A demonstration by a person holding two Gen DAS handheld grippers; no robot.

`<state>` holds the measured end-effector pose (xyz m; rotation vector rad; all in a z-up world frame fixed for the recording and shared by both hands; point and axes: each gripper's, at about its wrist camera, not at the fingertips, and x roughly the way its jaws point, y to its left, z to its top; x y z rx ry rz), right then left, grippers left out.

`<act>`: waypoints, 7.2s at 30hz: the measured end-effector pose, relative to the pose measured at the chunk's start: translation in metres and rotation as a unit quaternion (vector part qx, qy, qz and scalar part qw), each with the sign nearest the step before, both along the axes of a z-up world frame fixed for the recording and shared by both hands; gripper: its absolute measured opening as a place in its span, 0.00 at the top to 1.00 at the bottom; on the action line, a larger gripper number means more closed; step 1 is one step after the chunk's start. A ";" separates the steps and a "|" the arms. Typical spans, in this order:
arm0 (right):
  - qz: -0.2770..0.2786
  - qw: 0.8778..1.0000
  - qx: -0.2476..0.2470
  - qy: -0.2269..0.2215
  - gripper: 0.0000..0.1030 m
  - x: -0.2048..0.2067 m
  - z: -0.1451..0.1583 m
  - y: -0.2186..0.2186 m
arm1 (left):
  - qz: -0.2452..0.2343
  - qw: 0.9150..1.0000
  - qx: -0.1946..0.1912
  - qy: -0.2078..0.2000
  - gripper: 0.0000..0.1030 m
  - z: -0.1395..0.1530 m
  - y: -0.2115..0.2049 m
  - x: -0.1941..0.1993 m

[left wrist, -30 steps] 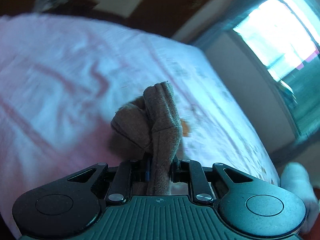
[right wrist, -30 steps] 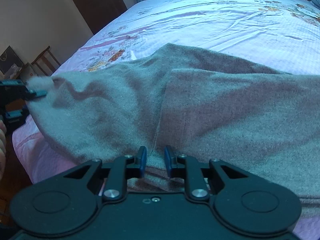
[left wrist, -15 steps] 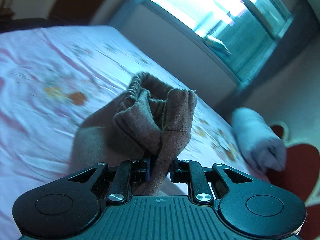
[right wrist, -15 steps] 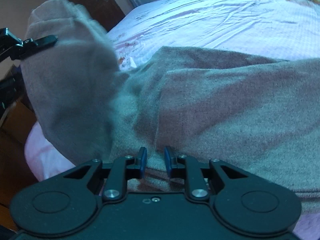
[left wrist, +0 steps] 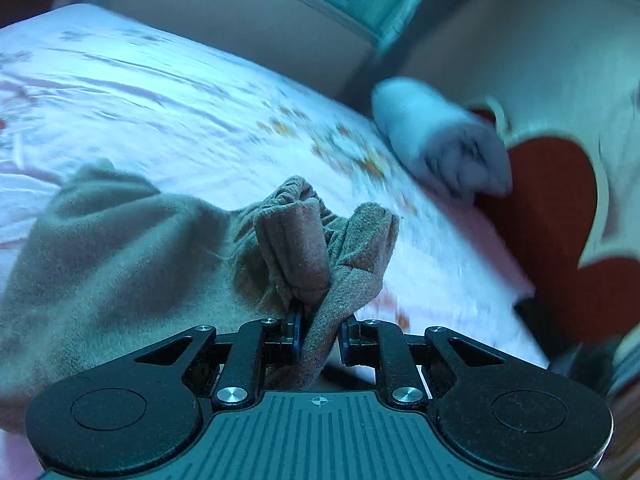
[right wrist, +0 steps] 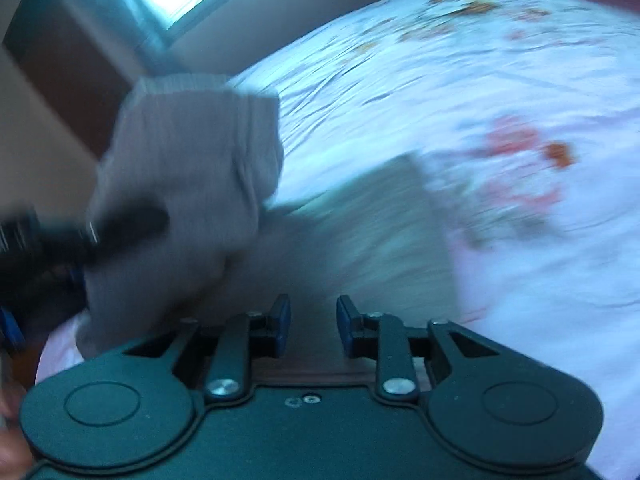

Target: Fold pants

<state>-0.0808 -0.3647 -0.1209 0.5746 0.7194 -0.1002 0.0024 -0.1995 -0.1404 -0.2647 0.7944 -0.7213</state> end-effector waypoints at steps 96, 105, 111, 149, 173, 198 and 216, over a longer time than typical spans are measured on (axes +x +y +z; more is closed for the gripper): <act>-0.032 0.991 -0.127 -0.006 0.23 0.004 0.047 -0.011 | 0.105 0.972 0.202 0.050 0.18 -0.018 0.077 0.099; -0.032 0.991 -0.128 0.036 0.12 0.024 0.027 -0.024 | 0.096 0.970 0.216 0.052 0.18 -0.024 0.075 0.114; -0.031 0.993 -0.086 0.068 0.09 0.037 0.006 -0.041 | 0.074 0.972 0.215 0.061 0.17 -0.036 0.072 0.122; 0.050 0.997 0.030 -0.041 0.60 0.065 0.037 -0.040 | 0.089 0.994 0.070 -0.007 0.78 0.025 0.076 0.158; -0.025 0.999 0.040 -0.020 0.27 0.234 -0.021 -0.104 | 0.149 0.974 0.173 -0.011 0.00 -0.038 0.055 0.296; 0.017 0.994 -0.095 -0.054 0.56 0.250 0.050 -0.023 | 0.119 0.977 0.177 0.000 0.00 0.021 0.068 0.215; 0.006 0.975 -0.186 -0.118 0.06 0.026 0.150 0.059 | 0.182 0.956 0.197 -0.117 0.00 0.160 0.121 0.033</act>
